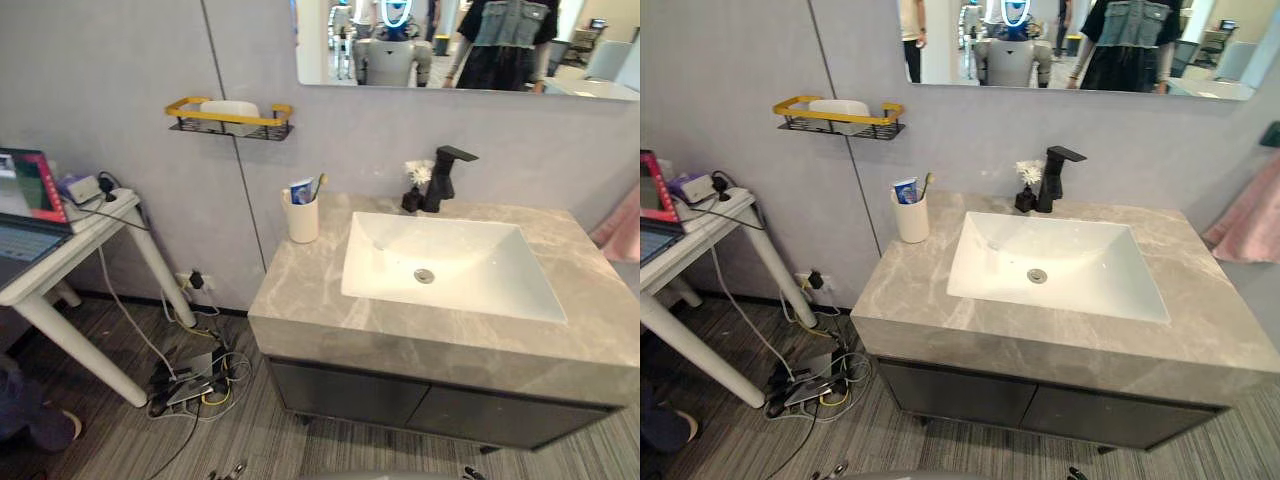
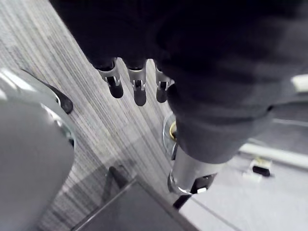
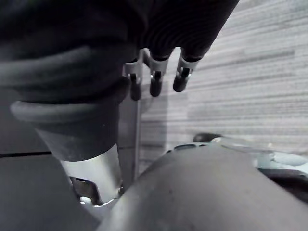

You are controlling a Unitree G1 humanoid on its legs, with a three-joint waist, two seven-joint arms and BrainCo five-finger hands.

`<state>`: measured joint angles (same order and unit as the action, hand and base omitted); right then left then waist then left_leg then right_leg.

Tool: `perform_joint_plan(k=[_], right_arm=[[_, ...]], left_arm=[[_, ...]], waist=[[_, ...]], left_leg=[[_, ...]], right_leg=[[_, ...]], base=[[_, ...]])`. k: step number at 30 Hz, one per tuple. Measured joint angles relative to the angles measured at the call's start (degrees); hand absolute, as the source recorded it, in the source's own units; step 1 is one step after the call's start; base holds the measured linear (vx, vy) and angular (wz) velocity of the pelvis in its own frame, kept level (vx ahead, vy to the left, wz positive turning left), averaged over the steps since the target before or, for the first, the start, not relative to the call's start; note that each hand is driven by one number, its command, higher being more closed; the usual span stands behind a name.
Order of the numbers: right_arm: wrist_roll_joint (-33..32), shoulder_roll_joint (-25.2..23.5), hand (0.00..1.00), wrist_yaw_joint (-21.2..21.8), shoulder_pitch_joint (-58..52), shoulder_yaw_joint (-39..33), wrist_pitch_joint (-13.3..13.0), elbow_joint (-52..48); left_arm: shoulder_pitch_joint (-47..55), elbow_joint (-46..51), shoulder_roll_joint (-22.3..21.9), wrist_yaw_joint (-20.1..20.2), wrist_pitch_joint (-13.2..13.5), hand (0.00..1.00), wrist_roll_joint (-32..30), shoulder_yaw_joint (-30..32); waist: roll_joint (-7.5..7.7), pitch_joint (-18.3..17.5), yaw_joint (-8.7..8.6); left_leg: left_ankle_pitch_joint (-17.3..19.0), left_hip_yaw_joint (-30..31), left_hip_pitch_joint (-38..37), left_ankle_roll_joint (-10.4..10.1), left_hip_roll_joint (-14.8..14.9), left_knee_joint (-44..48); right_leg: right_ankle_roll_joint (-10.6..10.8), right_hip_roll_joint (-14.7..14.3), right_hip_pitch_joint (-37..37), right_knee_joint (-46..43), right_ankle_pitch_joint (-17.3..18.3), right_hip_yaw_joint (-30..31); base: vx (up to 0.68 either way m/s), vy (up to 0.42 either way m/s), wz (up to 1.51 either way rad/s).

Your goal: Organize washtable

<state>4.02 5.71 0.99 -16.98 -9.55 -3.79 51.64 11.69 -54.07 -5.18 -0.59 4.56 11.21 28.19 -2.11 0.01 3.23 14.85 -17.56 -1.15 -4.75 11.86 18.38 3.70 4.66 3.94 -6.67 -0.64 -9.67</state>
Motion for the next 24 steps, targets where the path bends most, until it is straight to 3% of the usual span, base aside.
perform_joint_plan(k=[2, 3, 4, 5, 7, 8, 9, 11, 15, 21, 24], right_arm=[[0.0, -0.1, 0.00, -0.1, 1.4, 0.5, 0.3, -0.7], [-0.1, -0.1, 0.00, -0.1, 1.5, 0.4, 0.3, -0.9], [-0.5, 0.1, 0.00, 0.0, 1.6, 0.0, 0.1, -1.1], [-1.0, -0.4, 0.00, -0.1, 1.2, -0.4, -0.1, -1.1], [-1.2, -1.0, 0.00, -0.1, 0.7, -0.8, -0.1, 0.1], [-1.2, -1.1, 0.00, -0.1, 1.1, -0.8, -0.1, 0.8], [-1.2, -1.1, 0.00, 0.0, 1.4, -0.8, -0.1, 1.6], [-1.1, -0.7, 0.00, 0.0, 1.3, -0.8, -0.1, 2.3], [-1.2, 1.7, 0.00, 0.0, 2.6, 3.6, 0.0, 3.8], [-4.5, 2.3, 0.00, -1.9, 3.8, 5.6, -0.3, 3.5], [-5.3, 1.8, 0.00, -2.1, 3.3, 4.9, -0.4, 3.2]], left_arm=[[-0.6, -0.3, 0.6, 0.5, 0.1, 0.00, -2.0, -1.8], [-0.6, -0.4, 0.3, 0.5, 0.0, 0.00, -2.5, -1.9], [-0.5, -0.3, 0.4, 0.4, 0.0, 0.00, -3.0, -2.1], [-0.5, -0.5, 0.9, 0.4, -0.3, 0.00, -3.0, -2.1], [-0.5, -0.5, 1.2, 0.5, -0.4, 0.00, -3.4, -2.1], [-0.6, -0.5, 1.3, 0.5, -0.4, 0.00, -3.7, -2.3], [-0.7, -0.5, 1.5, 0.6, -0.4, 0.00, -4.2, -2.2], [-0.9, -0.8, 1.7, 0.6, -0.6, 0.00, -4.2, -2.3], [-1.2, -0.7, 1.0, 0.4, -0.2, 0.00, -4.1, -4.0], [-1.5, -0.1, 0.9, -1.0, 0.9, 0.00, -2.2, -3.9], [-1.5, 0.1, 0.8, -0.9, 1.1, 0.00, -1.6, -2.6]], waist=[[0.35, 0.6, -1.84], [-0.58, 0.3, -1.90], [-0.80, 1.0, -1.92], [-0.49, 1.3, -2.10], [0.43, 1.2, -2.03], [0.75, 1.2, -1.99], [2.29, 0.8, -1.97], [1.85, 0.3, -0.96], [1.14, 1.1, -0.70], [1.37, 2.7, -0.85], [1.78, 3.1, -0.78]], left_leg=[[0.7, -1.5, 3.3, 0.8, 0.4, 2.6], [0.4, -2.4, 3.3, 1.2, 1.0, 2.2], [0.3, -3.8, 3.3, 1.2, 1.9, 2.2], [0.1, -3.8, 2.8, 1.0, 2.2, 2.1], [-0.1, -3.8, 2.1, 0.6, 1.9, 2.1], [-0.3, -3.9, 2.2, 0.3, 1.8, 2.1], [-1.3, -4.5, 2.5, 0.3, 1.0, 1.3], [-4.7, -5.0, 2.6, 2.1, -0.3, -2.3], [-10.8, -3.3, 4.5, 0.0, -0.6, -6.4], [-11.0, -0.9, 6.6, -0.8, 0.8, -4.2], [-7.3, 7.0, 8.8, 0.3, 1.2, 4.1]], right_leg=[[0.1, 0.6, 2.7, 0.1, 0.7, -1.3], [-0.1, 0.6, 3.2, -0.7, 1.2, -2.1], [-3.3, 2.0, 6.0, -10.2, 3.9, -4.2], [-3.8, 3.8, 6.2, -20.6, 6.8, -5.5], [-1.5, 5.8, 2.9, -25.5, 10.5, -5.3], [-0.4, 6.2, 2.0, -25.0, 11.4, -4.8], [1.1, 6.1, 1.7, -22.5, 12.4, -4.4], [1.1, 4.3, -0.4, -14.5, 12.2, -4.1], [0.7, 3.1, -0.7, -9.5, 12.0, -6.7], [-1.0, 3.3, 1.5, -12.1, 12.6, -7.6], [-1.0, 3.2, 1.5, -12.1, 11.9, -5.5]], base=[[-0.12, 0.056, -0.45], [-0.10, 0.020, -0.56], [-0.03, -0.033, -0.43], [-0.01, -0.046, -0.31], [0.04, -0.088, -0.07], [0.02, -0.153, -0.10], [0.00, -0.145, -0.14], [0.01, -0.145, -0.13], [-0.07, -0.175, 0.27], [-0.17, -0.044, 0.13], [-0.12, 0.082, -0.41]])
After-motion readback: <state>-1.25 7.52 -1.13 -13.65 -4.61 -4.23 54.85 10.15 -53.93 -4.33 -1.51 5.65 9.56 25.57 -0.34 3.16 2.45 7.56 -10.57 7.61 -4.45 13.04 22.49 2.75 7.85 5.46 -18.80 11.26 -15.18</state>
